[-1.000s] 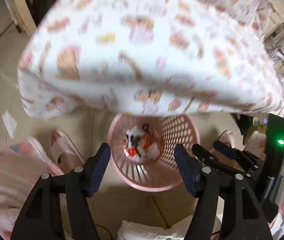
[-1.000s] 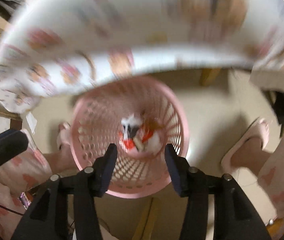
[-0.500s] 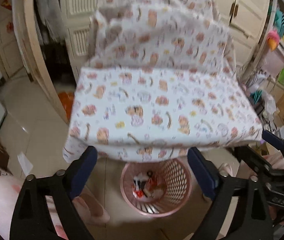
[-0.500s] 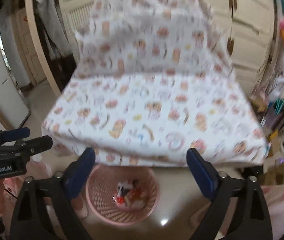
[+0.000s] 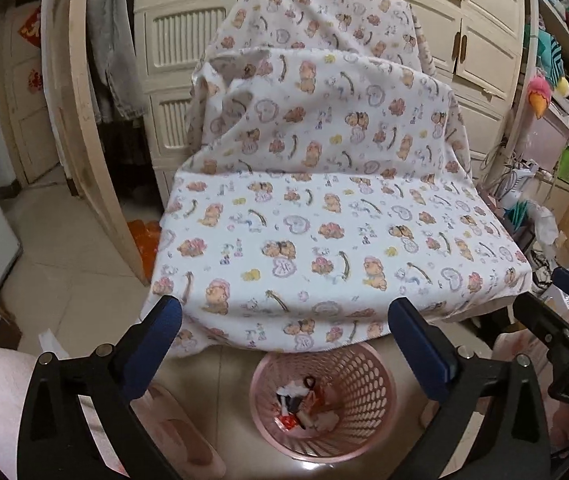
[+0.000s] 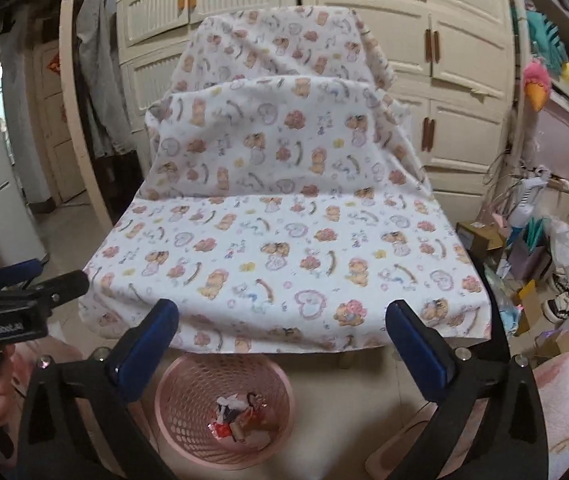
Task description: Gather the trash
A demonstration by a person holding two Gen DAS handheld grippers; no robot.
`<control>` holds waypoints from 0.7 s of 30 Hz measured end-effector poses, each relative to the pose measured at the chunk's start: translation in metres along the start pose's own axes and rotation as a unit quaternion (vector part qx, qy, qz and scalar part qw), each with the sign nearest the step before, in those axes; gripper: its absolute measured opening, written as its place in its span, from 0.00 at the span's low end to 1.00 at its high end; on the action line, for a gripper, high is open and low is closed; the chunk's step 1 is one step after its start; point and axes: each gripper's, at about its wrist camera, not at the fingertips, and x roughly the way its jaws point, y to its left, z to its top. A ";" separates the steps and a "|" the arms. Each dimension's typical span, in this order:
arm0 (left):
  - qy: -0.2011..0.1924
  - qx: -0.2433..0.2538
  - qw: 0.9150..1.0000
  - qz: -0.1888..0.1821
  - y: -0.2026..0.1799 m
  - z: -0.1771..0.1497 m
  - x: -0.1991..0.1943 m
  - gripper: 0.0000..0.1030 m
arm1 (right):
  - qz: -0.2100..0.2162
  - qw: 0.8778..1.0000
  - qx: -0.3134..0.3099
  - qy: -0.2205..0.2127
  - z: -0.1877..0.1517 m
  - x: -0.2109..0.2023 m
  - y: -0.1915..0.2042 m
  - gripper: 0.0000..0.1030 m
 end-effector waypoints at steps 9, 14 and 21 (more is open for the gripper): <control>-0.015 -0.011 1.000 -0.005 0.001 -0.002 -0.004 0.99 | -0.008 0.999 -0.032 -0.008 -0.006 -0.005 0.013 1.00; -0.017 -0.006 1.000 0.000 -0.002 -0.004 -0.004 0.99 | -0.007 1.000 -0.029 -0.005 -0.007 -0.005 0.013 1.00; -0.020 -0.002 1.000 0.000 -0.004 -0.005 -0.007 0.99 | -0.008 1.000 -0.028 -0.009 -0.008 -0.009 0.016 1.00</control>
